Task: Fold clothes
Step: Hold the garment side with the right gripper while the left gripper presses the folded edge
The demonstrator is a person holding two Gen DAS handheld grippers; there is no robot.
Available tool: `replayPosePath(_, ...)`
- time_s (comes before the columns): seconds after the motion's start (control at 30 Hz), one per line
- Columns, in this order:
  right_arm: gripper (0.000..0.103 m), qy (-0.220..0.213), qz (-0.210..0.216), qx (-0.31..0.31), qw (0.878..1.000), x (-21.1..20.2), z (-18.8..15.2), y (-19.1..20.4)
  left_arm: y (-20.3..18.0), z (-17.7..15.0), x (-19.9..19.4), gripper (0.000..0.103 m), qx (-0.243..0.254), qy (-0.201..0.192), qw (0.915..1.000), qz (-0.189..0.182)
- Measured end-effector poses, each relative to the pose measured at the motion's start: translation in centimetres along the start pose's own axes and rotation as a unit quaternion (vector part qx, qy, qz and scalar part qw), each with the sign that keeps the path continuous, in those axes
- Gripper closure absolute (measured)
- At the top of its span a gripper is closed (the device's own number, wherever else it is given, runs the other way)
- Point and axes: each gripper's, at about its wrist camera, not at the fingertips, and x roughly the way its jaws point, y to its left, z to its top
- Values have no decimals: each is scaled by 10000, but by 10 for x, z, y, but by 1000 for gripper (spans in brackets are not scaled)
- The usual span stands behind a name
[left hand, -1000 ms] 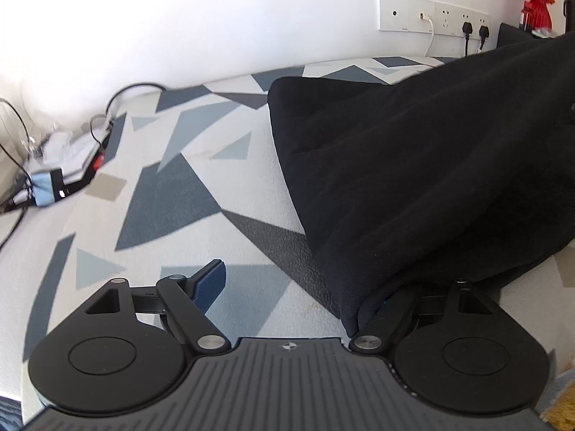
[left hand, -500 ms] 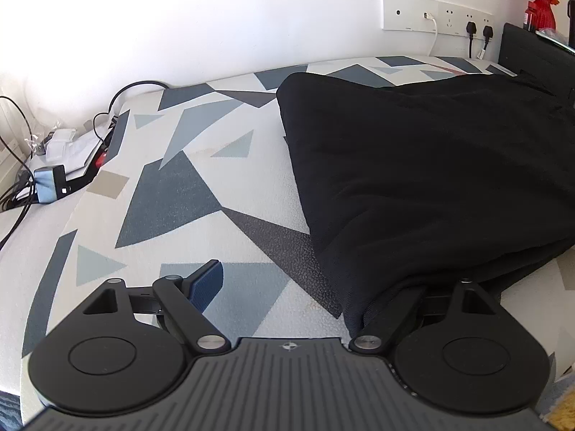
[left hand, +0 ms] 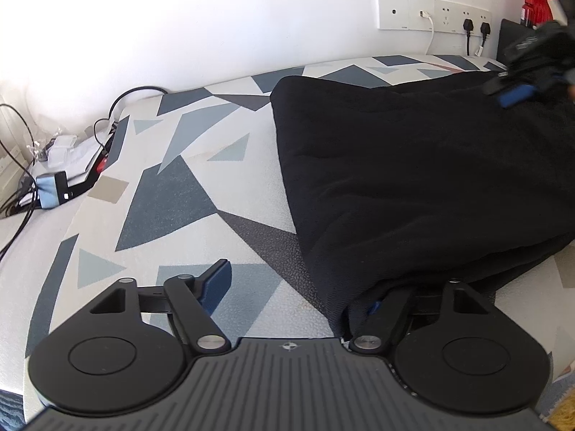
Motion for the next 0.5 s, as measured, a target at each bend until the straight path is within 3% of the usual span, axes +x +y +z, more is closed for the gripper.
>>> replayPosePath(0.03,77,-93,-58,-79,9999,5,7,3,-2,0,0,40,41,-16,10000,-7)
replayPosePath(0.07,93,-186,-116,-158,9996,10,14,7,-4,0,-1,43,75,-29,10000,-25)
replayPosePath(0.1,96,-213,-168,-213,9994,13,17,9,-6,0,-1,47,100,-40,9999,-31)
replayPosePath(0.33,99,-473,-376,94,9981,21,21,0,-7,0,1,47,-23,-48,10000,-34)
replayPosePath(0.4,97,-396,-275,123,9988,16,21,-4,-7,1,2,47,9,-48,10000,-50)
replayPosePath(0.47,73,-310,-166,143,9993,10,20,-8,-7,1,2,47,49,-51,10000,-68)
replayPosePath(0.5,67,-266,-112,153,9995,8,20,-10,-7,1,2,47,60,-52,9999,-78)
